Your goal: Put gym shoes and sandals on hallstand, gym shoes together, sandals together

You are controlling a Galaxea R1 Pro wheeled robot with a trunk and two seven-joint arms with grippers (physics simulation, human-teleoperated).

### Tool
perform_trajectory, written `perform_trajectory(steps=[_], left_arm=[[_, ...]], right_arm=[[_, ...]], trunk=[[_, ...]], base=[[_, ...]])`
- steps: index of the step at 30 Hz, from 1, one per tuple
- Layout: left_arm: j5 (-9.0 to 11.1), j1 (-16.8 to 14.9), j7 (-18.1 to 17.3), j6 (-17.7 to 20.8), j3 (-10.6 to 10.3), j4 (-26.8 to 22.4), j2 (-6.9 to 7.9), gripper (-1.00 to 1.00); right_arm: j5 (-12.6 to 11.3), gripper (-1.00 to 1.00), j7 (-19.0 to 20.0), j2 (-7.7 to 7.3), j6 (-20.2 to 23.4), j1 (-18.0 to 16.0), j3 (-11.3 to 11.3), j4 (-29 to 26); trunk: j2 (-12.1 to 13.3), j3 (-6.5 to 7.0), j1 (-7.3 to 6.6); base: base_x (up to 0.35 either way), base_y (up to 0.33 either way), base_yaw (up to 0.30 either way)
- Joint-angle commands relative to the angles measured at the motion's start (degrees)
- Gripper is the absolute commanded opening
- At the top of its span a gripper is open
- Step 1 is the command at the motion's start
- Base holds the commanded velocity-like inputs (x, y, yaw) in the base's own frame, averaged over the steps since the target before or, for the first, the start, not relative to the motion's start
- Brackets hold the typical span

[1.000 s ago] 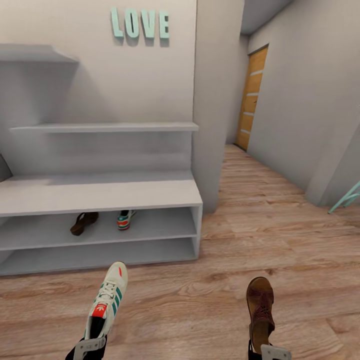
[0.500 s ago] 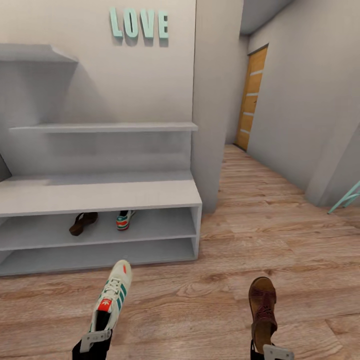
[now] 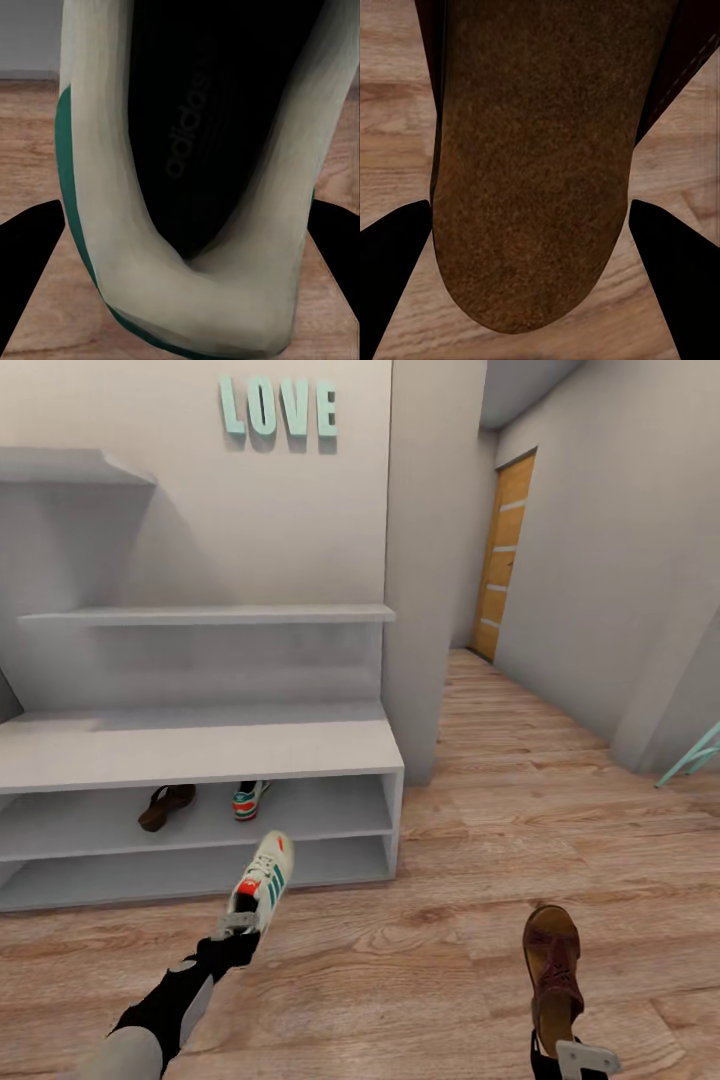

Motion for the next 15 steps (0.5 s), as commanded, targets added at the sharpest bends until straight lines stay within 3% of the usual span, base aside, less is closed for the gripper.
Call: perform_trajectory(steps=[1,8,13,15], left_arm=[[-1.1,-1.4,-0.3,2.4,0.4,0.0,-0.33,-1.00],[-1.9,-8.8,0.1,12.7,0.2,-0.8,-0.94,-1.00],[-1.9,-8.4,-0.1,13.4,-0.1,-7.5,-0.79,-1.00],[-2.2,-8.6,-0.1,14.4,-0.1,-9.3,-0.79,-1.00]], right_arm=[[0.4,-1.00,-0.4,-0.04,0.0,0.0,0.0,0.0],[0.4,-1.00,-0.4,0.41,0.0,0.0,0.3,-0.1],[0.4,-1.00,-0.4,0.75,0.0,0.0,0.3,-0.2],[0.4,-1.00,-0.4,1.65,0.0,0.0,0.3,-0.2]], trunk=[[0.0,-0.06,-0.01],[0.0,-0.06,-0.01],[0.0,-0.06,-0.01],[-0.4,-0.31,0.21]], base=[[0.000,0.000,0.000],[0.000,0.000,0.000],[0.000,0.000,0.000],[0.000,0.000,0.000]])
